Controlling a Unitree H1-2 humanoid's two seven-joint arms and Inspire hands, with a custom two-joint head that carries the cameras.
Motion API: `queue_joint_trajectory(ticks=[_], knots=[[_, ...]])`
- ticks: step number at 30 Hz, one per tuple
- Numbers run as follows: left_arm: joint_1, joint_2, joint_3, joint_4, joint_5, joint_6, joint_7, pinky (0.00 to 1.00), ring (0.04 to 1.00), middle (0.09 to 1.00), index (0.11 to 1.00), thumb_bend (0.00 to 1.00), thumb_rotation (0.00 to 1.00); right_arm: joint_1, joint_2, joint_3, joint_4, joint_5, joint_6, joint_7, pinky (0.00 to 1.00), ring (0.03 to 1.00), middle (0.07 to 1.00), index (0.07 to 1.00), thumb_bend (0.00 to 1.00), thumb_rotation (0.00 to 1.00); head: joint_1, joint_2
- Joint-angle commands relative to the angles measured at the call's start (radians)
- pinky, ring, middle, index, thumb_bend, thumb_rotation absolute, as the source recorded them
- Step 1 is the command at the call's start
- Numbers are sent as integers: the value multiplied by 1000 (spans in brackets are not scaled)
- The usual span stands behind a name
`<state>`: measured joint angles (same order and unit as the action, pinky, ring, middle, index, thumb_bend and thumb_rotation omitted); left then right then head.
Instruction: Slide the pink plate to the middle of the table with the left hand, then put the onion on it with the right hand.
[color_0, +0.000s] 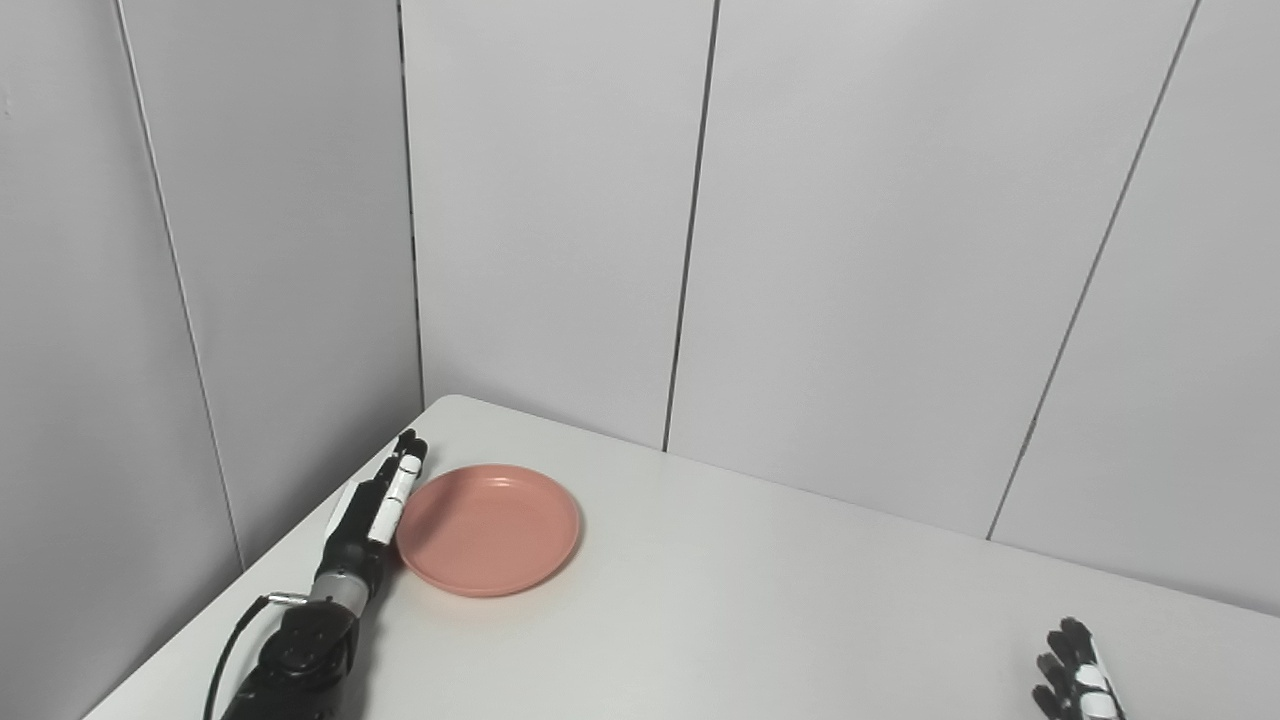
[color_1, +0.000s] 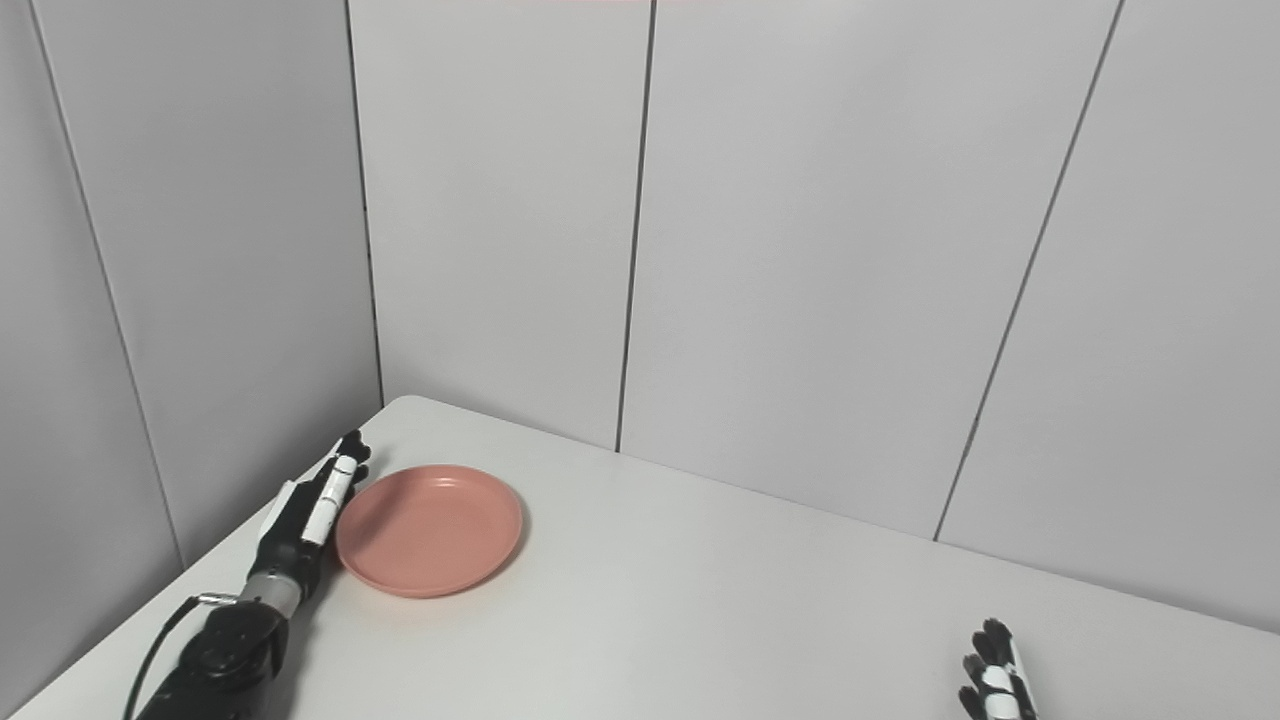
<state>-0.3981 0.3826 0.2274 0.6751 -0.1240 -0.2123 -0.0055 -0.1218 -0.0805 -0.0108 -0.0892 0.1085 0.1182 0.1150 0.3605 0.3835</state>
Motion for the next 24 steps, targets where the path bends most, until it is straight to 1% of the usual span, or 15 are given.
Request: queue_joint_trajectory(ticks=[1, 7, 11, 14, 20, 24], knots=[[-44, -10, -11, -32, -3, -16, -11, 988, 964, 964, 968, 602, 1000, -29, -3, -6, -35, 10, -5, 2, 1000, 1000, 1000, 1000, 246, 1000, 1, 2], [-50, -30, -16, -58, -1, 0, -10, 976, 964, 967, 966, 597, 1000, -29, -2, -7, -38, 16, 0, 2, 1000, 1000, 1000, 1000, 245, 1000, -1, 5], [-61, -40, -24, -43, 6, 2, -12, 984, 971, 970, 976, 644, 1000, -29, -3, -6, -36, 14, -2, 1, 1000, 1000, 1000, 1000, 261, 1000, -5, 6], [-69, -49, -29, -26, 8, -1, -7, 970, 960, 963, 965, 665, 1000, -30, -2, -4, -33, 6, -11, -2, 1000, 1000, 1000, 1000, 246, 1000, -8, 7], [-79, -66, -32, -17, 2, -7, -1, 948, 945, 950, 951, 651, 1000, -30, 1, -3, -30, 2, -12, -2, 1000, 1000, 1000, 1000, 259, 1000, -14, 11], [-85, -72, -35, -11, -2, -11, -5, 946, 943, 943, 946, 620, 1000, -31, 1, -3, -29, 5, -6, -1, 1000, 1000, 1000, 1000, 276, 1000, -19, 15]])
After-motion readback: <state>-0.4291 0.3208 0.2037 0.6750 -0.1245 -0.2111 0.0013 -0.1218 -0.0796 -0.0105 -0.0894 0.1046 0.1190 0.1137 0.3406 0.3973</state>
